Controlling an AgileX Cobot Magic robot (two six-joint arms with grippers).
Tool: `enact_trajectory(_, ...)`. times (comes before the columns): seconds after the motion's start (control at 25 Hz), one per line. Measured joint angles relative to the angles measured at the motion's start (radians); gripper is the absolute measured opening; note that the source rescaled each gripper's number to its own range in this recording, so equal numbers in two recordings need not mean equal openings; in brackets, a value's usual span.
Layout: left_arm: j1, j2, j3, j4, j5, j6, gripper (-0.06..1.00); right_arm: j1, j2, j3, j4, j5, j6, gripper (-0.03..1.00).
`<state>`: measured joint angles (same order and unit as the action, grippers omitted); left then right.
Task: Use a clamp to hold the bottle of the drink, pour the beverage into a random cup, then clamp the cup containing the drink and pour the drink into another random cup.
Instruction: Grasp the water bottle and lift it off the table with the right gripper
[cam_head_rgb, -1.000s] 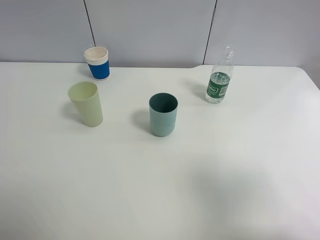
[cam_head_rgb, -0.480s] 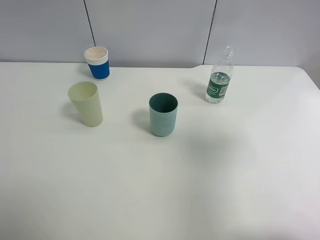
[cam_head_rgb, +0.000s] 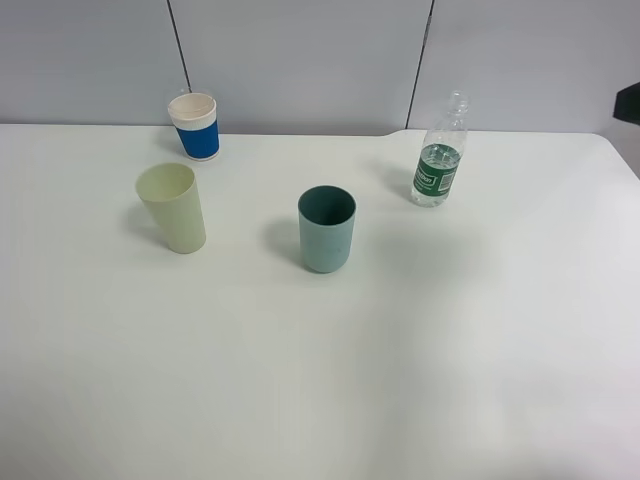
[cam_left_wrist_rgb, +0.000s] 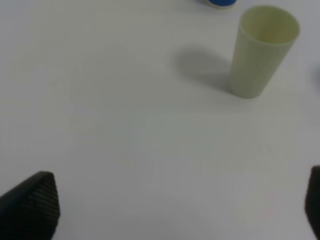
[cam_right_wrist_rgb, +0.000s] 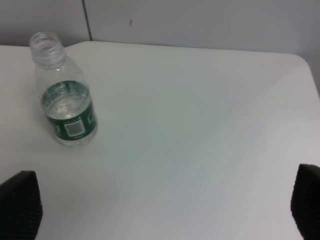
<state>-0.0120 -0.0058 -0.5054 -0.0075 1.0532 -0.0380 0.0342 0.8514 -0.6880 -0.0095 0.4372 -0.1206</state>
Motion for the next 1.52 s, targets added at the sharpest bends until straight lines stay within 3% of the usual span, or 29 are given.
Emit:
enact_trajectory(0.28, 0.0, 0.0, 0.0, 0.0, 0.0, 0.0, 1.0, 0.107, 0.137, 0.0, -0.045, -0.144, 0.0, 1.0)
enact_trajectory(0.88, 0.0, 0.0, 0.0, 0.0, 0.0, 0.0, 1.0, 0.109, 0.522, 0.0, -0.088, -0.41, 0.0, 1.0)
enact_trajectory(1.16, 0.0, 0.0, 0.0, 0.0, 0.0, 0.0, 1.0, 0.112, 0.711, 0.0, -0.161, -0.583, 0.0, 1.0)
enact_trajectory(1.52, 0.0, 0.0, 0.0, 0.0, 0.0, 0.0, 1.0, 0.112, 0.906, -0.001, -0.182, -0.859, 0.0, 1.0)
